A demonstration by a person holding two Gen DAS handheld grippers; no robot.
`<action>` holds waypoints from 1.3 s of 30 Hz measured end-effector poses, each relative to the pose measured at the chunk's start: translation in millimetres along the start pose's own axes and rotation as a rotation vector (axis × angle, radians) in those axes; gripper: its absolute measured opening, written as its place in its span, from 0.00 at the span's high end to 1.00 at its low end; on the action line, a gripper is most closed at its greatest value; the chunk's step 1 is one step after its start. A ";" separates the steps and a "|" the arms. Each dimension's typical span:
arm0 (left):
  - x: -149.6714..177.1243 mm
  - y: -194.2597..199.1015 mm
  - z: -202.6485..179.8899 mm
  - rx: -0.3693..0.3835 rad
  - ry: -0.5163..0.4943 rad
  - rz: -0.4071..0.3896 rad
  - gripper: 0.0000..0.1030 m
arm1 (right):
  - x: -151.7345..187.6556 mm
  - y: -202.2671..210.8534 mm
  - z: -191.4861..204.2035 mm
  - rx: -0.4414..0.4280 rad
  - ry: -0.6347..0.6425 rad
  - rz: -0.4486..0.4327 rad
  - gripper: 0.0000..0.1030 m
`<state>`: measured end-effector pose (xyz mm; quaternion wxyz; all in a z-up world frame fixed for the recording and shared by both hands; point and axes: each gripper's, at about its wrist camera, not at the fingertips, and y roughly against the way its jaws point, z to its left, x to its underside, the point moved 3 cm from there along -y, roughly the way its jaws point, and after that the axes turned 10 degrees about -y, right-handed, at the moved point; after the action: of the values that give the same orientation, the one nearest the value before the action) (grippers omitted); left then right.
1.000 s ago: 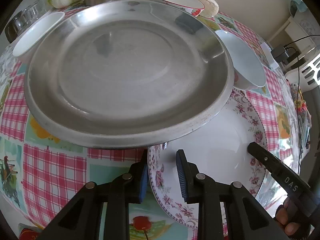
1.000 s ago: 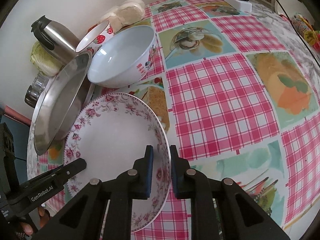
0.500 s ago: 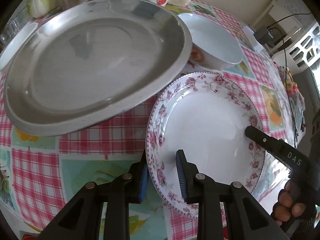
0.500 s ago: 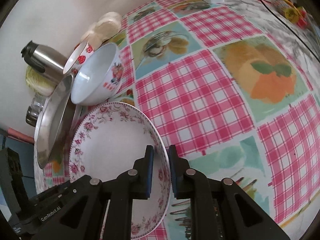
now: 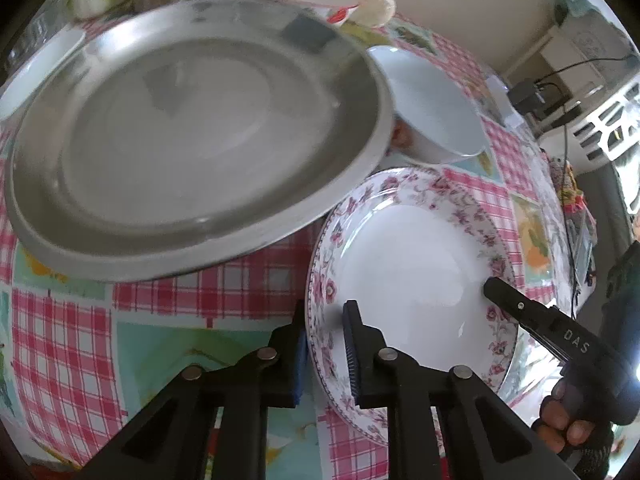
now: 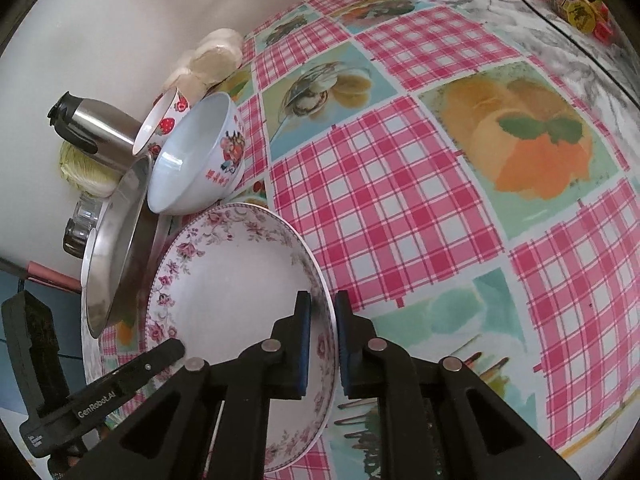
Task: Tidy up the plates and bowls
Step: 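Lift the floral plate with both grippers and carry it toward the basin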
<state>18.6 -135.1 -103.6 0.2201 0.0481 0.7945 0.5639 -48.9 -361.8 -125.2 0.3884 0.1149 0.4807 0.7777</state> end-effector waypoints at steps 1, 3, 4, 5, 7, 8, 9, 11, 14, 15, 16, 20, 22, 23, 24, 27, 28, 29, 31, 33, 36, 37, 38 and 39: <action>-0.1 2.0 -1.9 0.000 -0.010 -0.006 0.83 | -0.7 2.6 -1.1 -0.004 -0.003 -0.007 0.88; -1.6 4.6 -4.4 0.004 -0.024 -0.015 0.83 | -1.6 8.1 -2.0 -0.006 -0.001 -0.022 0.88; -2.7 5.4 -7.7 0.005 -0.030 -0.020 0.83 | -1.4 10.9 -1.9 -0.005 0.005 -0.028 0.88; -3.3 5.4 -10.1 0.004 -0.035 -0.023 0.83 | -1.4 13.0 -1.5 -0.006 0.010 -0.033 0.88; -6.0 6.2 -13.0 0.002 -0.042 -0.022 0.83 | -1.6 15.5 -0.7 -0.004 0.015 -0.040 0.88; -6.4 6.9 -12.9 0.006 -0.043 -0.022 0.83 | -1.7 16.7 -0.6 -0.001 0.015 -0.043 0.88; -6.4 7.2 -13.3 0.010 -0.044 -0.021 0.83 | -2.2 17.2 0.9 0.001 0.016 -0.047 0.88; -6.3 7.5 -14.8 0.012 -0.047 -0.023 0.83 | -1.7 21.3 1.1 0.003 0.023 -0.055 0.88; -10.4 8.0 -22.0 0.012 -0.057 -0.037 0.83 | 0.1 26.3 2.1 0.008 0.031 -0.067 0.88; -10.8 9.8 -23.8 0.012 -0.064 -0.043 0.83 | 0.5 28.2 2.1 0.009 0.033 -0.070 0.88; -11.5 10.9 -25.2 0.010 -0.070 -0.048 0.83 | 0.9 30.2 2.6 0.009 0.035 -0.075 0.88; -12.0 17.4 -29.9 0.015 -0.088 -0.068 0.83 | 2.0 40.0 4.8 0.007 0.040 -0.104 0.88; -13.7 20.3 -33.7 0.017 -0.100 -0.080 0.83 | 2.6 48.2 6.8 0.004 0.049 -0.129 0.88; -14.6 22.8 -35.5 0.016 -0.107 -0.089 0.83 | 2.8 51.9 7.0 -0.003 0.051 -0.140 0.88; -15.3 25.2 -36.6 0.015 -0.113 -0.096 0.83 | 3.0 54.6 7.3 -0.009 0.051 -0.148 0.88; -18.7 34.6 -40.5 0.017 -0.132 -0.127 0.83 | 3.5 64.4 9.7 -0.028 0.055 -0.178 0.88; -19.6 38.5 -41.4 0.018 -0.139 -0.141 0.83 | 3.7 67.2 10.8 -0.032 0.057 -0.187 0.88; -21.0 41.9 -42.2 0.017 -0.145 -0.151 0.83 | 3.7 69.1 12.2 -0.035 0.058 -0.194 0.88; -24.7 47.3 -43.0 0.013 -0.154 -0.169 0.83 | 3.0 72.1 17.7 -0.043 0.063 -0.207 0.88; -28.3 53.2 -41.3 0.015 -0.153 -0.186 0.83 | 2.9 76.3 23.1 -0.050 0.075 -0.218 0.88; -34.4 62.6 -36.4 0.021 -0.145 -0.214 0.83 | 0.7 81.9 32.4 -0.073 0.083 -0.231 0.88; -36.8 66.1 -34.7 0.021 -0.144 -0.224 0.83 | -0.7 83.8 36.6 -0.081 0.085 -0.237 0.88; -39.7 69.9 -32.7 0.021 -0.143 -0.236 0.83 | -2.6 85.2 42.1 -0.082 0.093 -0.244 0.88; -42.5 73.3 -30.3 0.023 -0.140 -0.247 0.83 | -3.2 87.2 45.5 -0.083 0.101 -0.249 0.88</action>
<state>32.0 -149.1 -15.7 0.3420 -0.0083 0.7836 0.5186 -64.7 -354.7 -28.3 0.4617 -0.0013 0.4777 0.7474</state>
